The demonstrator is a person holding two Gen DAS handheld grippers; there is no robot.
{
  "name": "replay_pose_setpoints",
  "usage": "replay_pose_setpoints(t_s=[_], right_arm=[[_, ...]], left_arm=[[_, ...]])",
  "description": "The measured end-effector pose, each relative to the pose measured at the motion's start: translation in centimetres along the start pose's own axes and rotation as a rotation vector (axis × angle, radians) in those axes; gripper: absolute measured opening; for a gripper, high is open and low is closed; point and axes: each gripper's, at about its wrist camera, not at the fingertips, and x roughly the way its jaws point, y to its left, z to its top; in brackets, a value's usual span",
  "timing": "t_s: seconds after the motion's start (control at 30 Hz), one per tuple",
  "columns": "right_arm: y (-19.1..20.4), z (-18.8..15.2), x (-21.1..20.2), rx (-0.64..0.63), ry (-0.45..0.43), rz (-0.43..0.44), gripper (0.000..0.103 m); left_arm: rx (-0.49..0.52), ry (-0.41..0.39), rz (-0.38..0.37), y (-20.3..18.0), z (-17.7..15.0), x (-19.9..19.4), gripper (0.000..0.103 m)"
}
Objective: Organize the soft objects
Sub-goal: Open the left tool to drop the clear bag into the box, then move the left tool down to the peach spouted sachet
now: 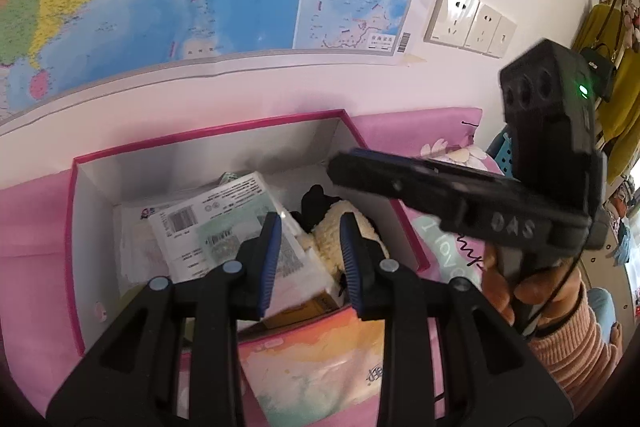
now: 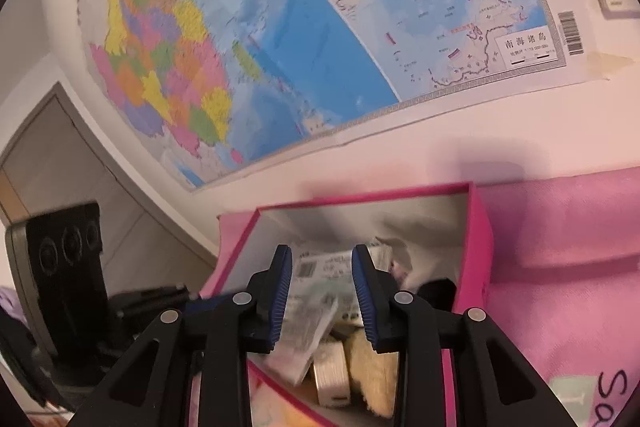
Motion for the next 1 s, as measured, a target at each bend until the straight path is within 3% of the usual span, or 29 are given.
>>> replay_pose_setpoints(t_s=[0.2, 0.3, 0.57, 1.0], right_arm=[[2.2, -1.8, -0.8, -0.086, 0.025, -0.028, 0.033], [3.1, -2.8, -1.7, -0.102, 0.026, -0.014, 0.035], [5.6, -6.5, -5.8, -0.155, 0.012, 0.037, 0.042], [8.0, -14.8, -8.5, -0.184, 0.135, 0.059, 0.047]], left_arm=[[0.025, -0.044, 0.003, -0.4, -1.7, -2.1, 0.036], [0.041, -0.089, -0.01, -0.8, -3.2, -4.2, 0.046], [0.08, -0.162, -0.063, -2.2, -7.7, -8.9, 0.055], [0.076, -0.079, 0.006, -2.5, -14.8, -9.3, 0.055]])
